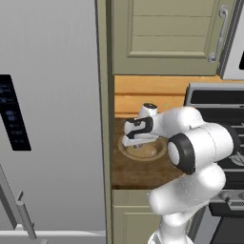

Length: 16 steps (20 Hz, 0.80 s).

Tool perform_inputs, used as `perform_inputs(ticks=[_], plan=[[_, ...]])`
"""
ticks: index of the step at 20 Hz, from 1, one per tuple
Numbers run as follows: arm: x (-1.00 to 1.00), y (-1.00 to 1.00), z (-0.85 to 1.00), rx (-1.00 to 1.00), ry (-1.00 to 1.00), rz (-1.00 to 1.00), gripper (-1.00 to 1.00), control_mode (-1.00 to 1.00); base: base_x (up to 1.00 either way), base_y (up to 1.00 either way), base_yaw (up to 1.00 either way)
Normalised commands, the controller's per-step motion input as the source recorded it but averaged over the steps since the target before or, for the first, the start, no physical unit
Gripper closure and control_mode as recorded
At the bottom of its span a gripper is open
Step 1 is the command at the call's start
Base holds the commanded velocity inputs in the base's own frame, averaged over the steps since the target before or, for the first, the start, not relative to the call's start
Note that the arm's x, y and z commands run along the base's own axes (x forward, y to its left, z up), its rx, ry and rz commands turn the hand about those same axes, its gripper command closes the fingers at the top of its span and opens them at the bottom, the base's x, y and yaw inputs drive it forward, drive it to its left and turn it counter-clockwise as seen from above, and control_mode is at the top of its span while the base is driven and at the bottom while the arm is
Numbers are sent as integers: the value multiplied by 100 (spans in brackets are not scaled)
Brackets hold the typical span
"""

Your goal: Grab a lemon wedge from the fridge and one ice cube from the ice bowl, and put them in the glass of lemonade.

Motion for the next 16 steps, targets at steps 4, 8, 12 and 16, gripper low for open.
perform_inputs(ticks=[4, 8, 12, 16], plan=[[-85, -11, 100, 0, -1, 0, 100, -100, 0, 0, 0], [-79, -27, 100, 0, 0, 0, 100, -100, 0, 0, 0], [-81, -40, 83, -11, 6, 0, 100, -100, 0, 0, 0], [-56, -66, 80, -12, 7, -1, 100, -100, 0, 0, 0]])
